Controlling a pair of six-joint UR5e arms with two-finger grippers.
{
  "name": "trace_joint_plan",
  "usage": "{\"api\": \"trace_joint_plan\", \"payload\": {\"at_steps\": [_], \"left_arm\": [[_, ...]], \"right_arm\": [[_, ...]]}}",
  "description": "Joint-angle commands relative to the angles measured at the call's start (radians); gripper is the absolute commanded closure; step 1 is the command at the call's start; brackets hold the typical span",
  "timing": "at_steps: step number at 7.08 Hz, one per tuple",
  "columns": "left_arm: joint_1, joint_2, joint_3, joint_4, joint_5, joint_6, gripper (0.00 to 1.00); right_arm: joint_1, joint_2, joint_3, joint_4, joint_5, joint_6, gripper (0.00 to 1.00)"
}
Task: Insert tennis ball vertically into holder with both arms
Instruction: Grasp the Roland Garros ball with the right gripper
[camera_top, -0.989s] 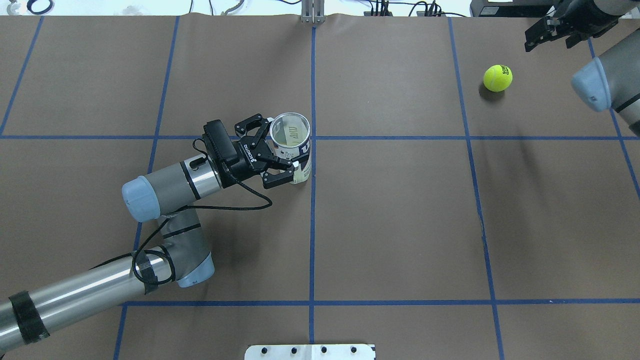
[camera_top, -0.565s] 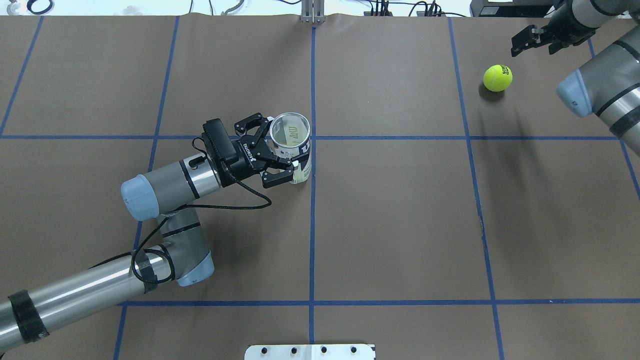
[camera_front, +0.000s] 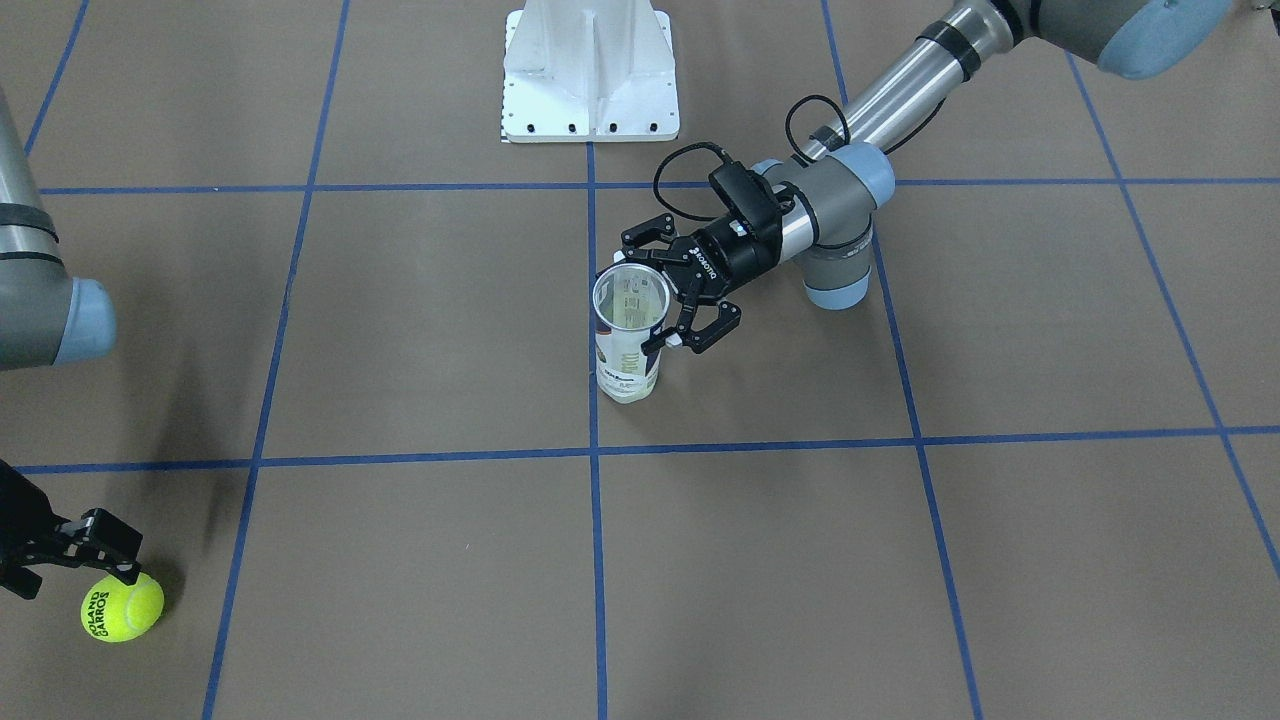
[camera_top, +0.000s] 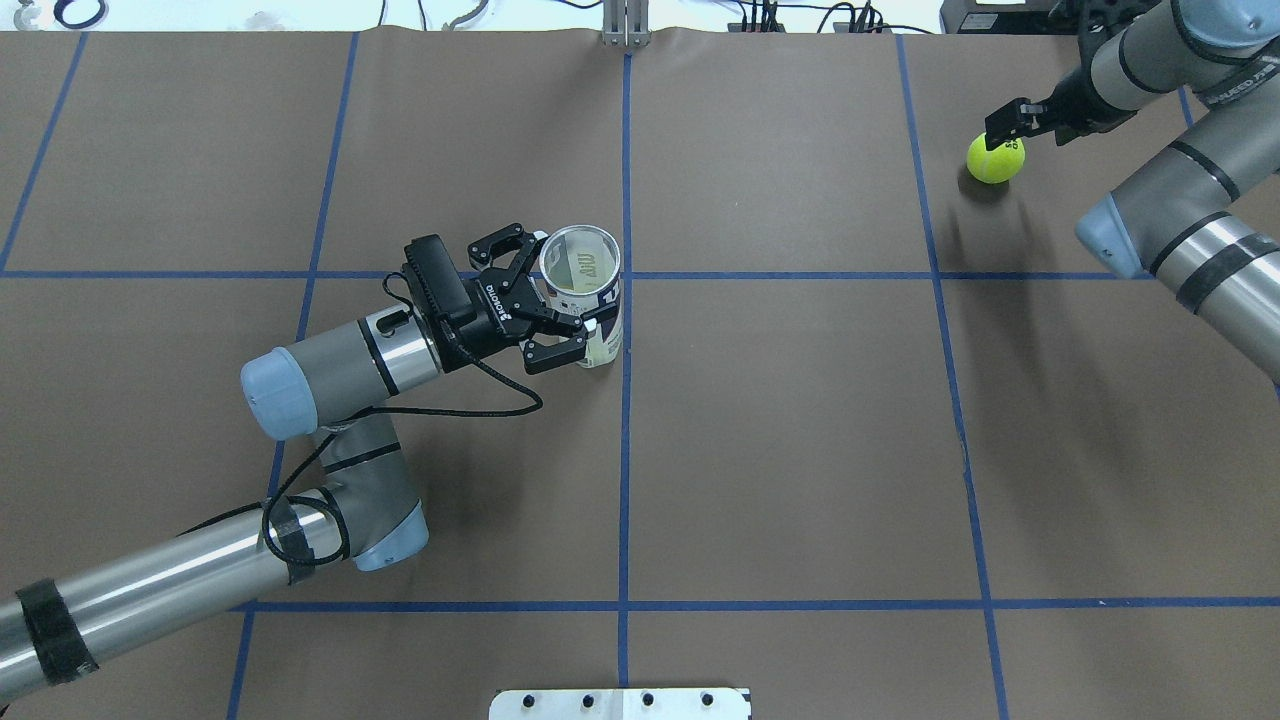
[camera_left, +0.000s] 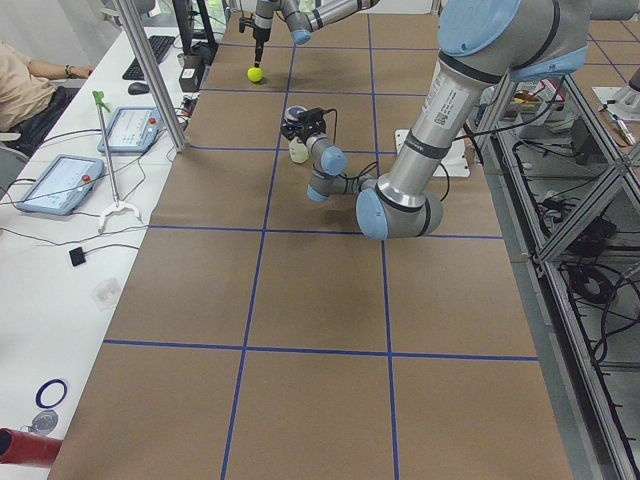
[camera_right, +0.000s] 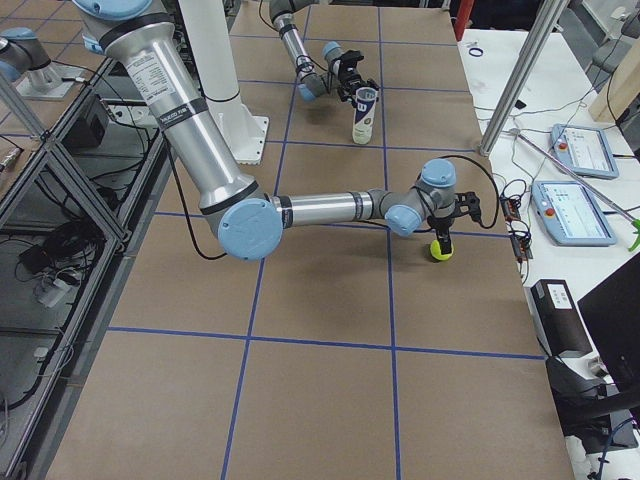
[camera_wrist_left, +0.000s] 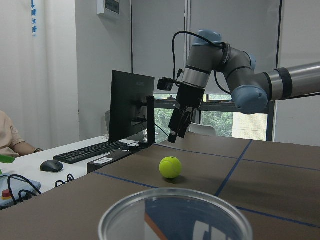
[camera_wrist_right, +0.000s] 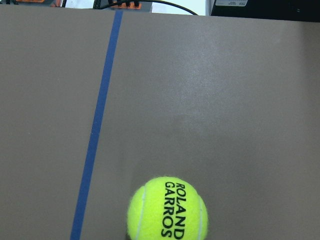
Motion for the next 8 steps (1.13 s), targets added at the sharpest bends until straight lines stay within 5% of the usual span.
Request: {"api": "trace_joint_plan", "payload": {"at_steps": [1,6,8], "left_arm": [[0.0,0.0,0.0,0.0,0.0,0.0,0.01],[0.0,0.0,0.001,0.0,0.0,0.0,0.01],[-0.002,-0.001,0.001,0.0,0.0,0.0,0.01]], "right_arm": [[-0.018,0.042,-0.063,0.003,-0.031,0.001,0.01],[-0.098,0.076,-0.168,0.004,-0.187,0.001,0.02],[-0.1,0.081,-0.155,0.0,-0.187,0.036,1.0]]}}
